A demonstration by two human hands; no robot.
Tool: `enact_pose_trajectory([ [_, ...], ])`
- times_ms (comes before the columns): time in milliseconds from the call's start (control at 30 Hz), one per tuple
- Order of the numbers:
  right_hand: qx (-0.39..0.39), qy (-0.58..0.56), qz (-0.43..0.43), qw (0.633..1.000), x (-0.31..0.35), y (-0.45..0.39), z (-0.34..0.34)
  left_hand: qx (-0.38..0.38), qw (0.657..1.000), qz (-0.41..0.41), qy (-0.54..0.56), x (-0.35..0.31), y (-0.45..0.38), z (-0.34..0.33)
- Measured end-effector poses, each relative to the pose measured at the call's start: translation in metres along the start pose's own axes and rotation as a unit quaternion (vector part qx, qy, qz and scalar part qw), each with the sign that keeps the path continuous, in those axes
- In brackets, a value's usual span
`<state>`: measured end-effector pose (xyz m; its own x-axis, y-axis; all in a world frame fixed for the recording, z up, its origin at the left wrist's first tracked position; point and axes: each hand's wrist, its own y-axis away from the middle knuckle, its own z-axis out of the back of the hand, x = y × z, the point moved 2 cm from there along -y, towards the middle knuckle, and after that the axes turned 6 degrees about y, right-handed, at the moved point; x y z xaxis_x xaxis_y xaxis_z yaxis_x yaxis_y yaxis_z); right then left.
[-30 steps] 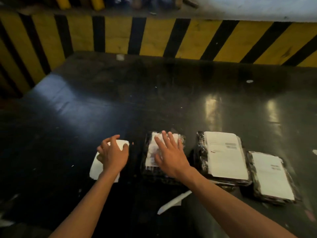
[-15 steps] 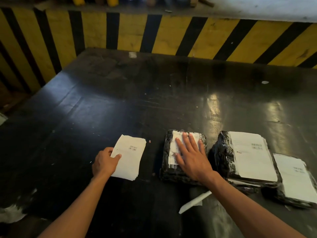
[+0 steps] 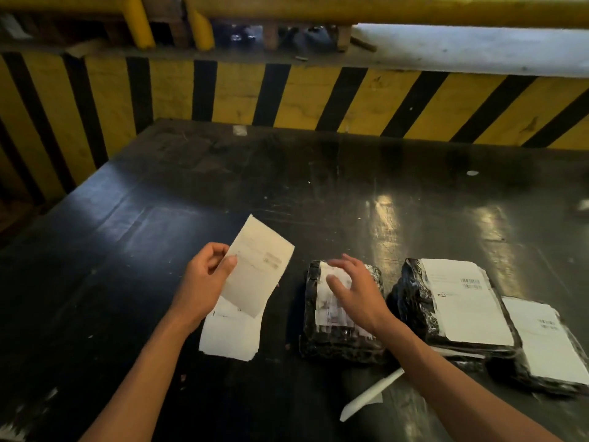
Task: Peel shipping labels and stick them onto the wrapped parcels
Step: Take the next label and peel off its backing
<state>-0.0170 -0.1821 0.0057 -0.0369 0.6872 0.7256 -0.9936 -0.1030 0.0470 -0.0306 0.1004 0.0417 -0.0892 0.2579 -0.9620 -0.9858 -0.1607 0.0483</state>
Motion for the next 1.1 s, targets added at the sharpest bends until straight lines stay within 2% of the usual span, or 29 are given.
enact_pose_trajectory([
  [67, 0.018, -0.134, -0.025, 0.99, 0.028, 0.001, 0.011, 0.038, 0.998, -0.026, 0.045, -0.023, -0.002, -0.006],
  [133, 0.074, -0.297, -0.068, 0.95, 0.047, 0.0, 0.018, 0.079, 0.994, -0.041, 0.06, -0.036, -0.007, -0.013],
  [200, 0.095, -0.394, -0.084, 0.91, 0.06, 0.0, 0.026, 0.115, 0.991, -0.038, 0.062, -0.041, -0.013, -0.02],
  [300, 0.069, -0.427, -0.066, 0.899, 0.068, 0.001, 0.034, 0.123, 0.991, -0.029, 0.05, -0.038, -0.02, -0.033],
  [367, 0.05, -0.435, -0.057, 0.897, 0.069, 0.001, 0.038, 0.036, 0.996, -0.076, -0.032, -0.039, -0.019, -0.041],
  [433, 0.042, -0.428, -0.046, 0.901, 0.07, 0.003, 0.041, -0.038, 0.984, -0.157, -0.079, -0.048, -0.008, -0.051],
  [533, 0.065, -0.436, -0.025, 0.897, 0.071, 0.007, 0.04, -0.003, 0.974, -0.222, -0.049, -0.063, 0.01, -0.073],
  [600, 0.078, -0.454, -0.017, 0.887, 0.072, 0.011, 0.041, 0.028, 0.973, -0.227, -0.025, -0.069, 0.017, -0.084],
  [767, 0.06, -0.502, -0.033, 0.862, 0.065, 0.018, 0.05, 0.042, 0.979, -0.199, 0.015, -0.071, 0.019, -0.093],
  [1100, 0.122, -0.524, -0.042, 0.842, 0.06, 0.026, 0.055, 0.044, 0.969, -0.244, -0.019, -0.076, 0.028, -0.097],
])
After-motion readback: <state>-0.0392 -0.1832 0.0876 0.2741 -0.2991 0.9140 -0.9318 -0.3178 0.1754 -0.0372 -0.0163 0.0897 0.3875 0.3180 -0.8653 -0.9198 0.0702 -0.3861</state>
